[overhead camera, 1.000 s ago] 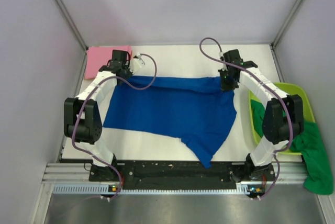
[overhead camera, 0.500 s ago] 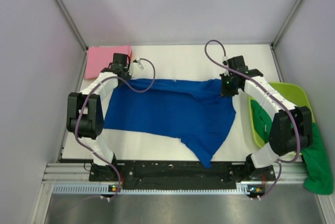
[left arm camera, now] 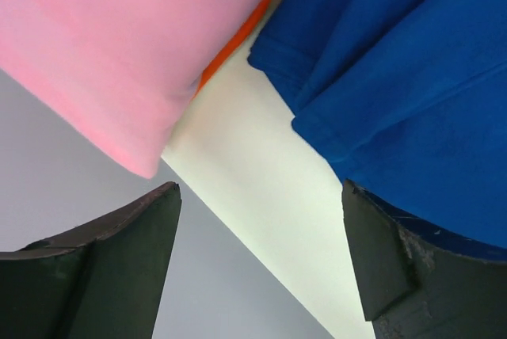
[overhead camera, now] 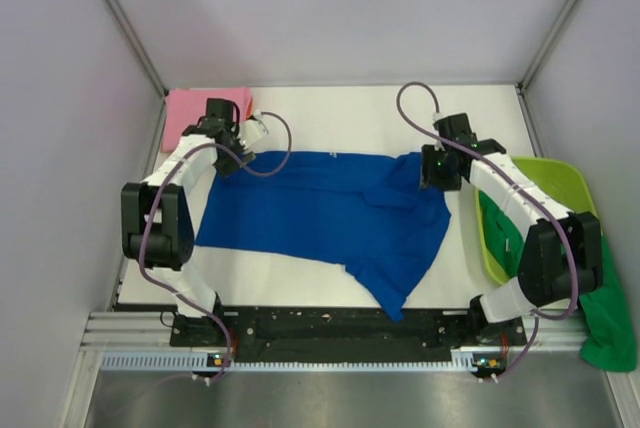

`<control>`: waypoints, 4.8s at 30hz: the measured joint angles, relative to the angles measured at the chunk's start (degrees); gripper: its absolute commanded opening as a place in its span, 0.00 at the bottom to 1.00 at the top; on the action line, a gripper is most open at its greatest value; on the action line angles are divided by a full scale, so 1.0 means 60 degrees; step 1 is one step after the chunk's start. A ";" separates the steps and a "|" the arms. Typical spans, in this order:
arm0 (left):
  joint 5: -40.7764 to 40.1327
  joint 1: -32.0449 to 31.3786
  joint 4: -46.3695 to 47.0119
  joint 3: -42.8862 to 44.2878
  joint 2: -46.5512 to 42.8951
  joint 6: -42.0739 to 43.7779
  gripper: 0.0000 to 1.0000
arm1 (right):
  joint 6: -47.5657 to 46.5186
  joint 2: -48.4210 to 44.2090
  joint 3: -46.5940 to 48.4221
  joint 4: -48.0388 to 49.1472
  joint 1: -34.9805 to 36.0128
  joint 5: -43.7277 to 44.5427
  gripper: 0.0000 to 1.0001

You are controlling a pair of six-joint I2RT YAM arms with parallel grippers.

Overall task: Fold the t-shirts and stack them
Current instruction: Fold the flattened tshirt in 1/3 of the way

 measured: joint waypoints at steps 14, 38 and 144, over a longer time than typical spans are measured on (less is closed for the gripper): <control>0.0357 -0.0335 -0.0109 0.0219 0.0962 -0.1574 0.56 | 0.0361 0.4317 0.3162 0.1311 -0.0441 0.1749 0.00; 0.0922 -0.0510 -0.0211 -0.0317 -0.0047 -0.1341 0.68 | -0.0109 0.3177 0.3504 -0.0062 -0.1169 0.1399 0.64; 0.5504 -0.5898 -0.0958 0.4033 0.3639 -0.0095 0.62 | 0.0885 0.0892 -0.0852 0.0681 -0.1366 -0.2368 0.54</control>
